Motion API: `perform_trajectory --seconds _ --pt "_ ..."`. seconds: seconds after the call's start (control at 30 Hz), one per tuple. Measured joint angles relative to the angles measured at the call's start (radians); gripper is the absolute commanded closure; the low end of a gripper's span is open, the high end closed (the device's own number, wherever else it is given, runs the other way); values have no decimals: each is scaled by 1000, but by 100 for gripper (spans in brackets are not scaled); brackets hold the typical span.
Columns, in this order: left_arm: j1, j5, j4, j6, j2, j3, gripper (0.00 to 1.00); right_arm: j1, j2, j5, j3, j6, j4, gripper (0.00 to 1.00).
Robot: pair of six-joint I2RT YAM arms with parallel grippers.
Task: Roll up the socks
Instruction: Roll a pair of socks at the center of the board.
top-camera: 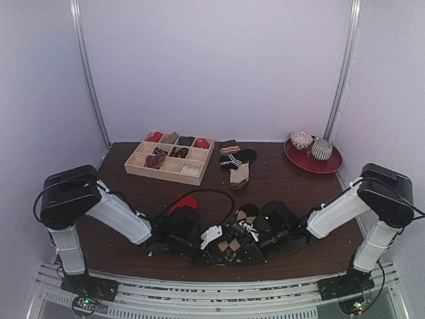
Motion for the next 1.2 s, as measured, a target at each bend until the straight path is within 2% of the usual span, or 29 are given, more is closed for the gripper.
perform_trajectory --seconds 0.07,0.17,0.23,0.3,0.4,0.5,0.7,1.0,1.1,1.2 --pt "10 10 -46 -50 8 32 100 3 -116 96 -60 -22 -33 61" --pt "34 60 -119 -117 18 74 100 10 -359 248 -179 -71 -38 52" --pt "57 108 -165 -162 34 106 100 39 -548 359 -251 -137 -19 48" --pt "76 156 -195 -196 50 129 100 87 -665 449 -291 -209 11 46" --pt "95 209 -233 -232 69 158 100 161 -740 570 -319 -326 35 45" --pt "105 243 -261 -254 83 178 100 225 -688 659 -317 -423 46 44" --pt "119 279 -269 -282 96 187 100 349 -466 783 -261 -579 65 44" --pt "120 283 -270 -289 97 187 100 380 -293 859 -203 -676 134 46" --pt "120 284 -270 -289 97 186 100 380 -249 869 -183 -682 139 51" --pt "121 287 -270 -289 97 184 100 380 -194 877 -158 -681 143 66"
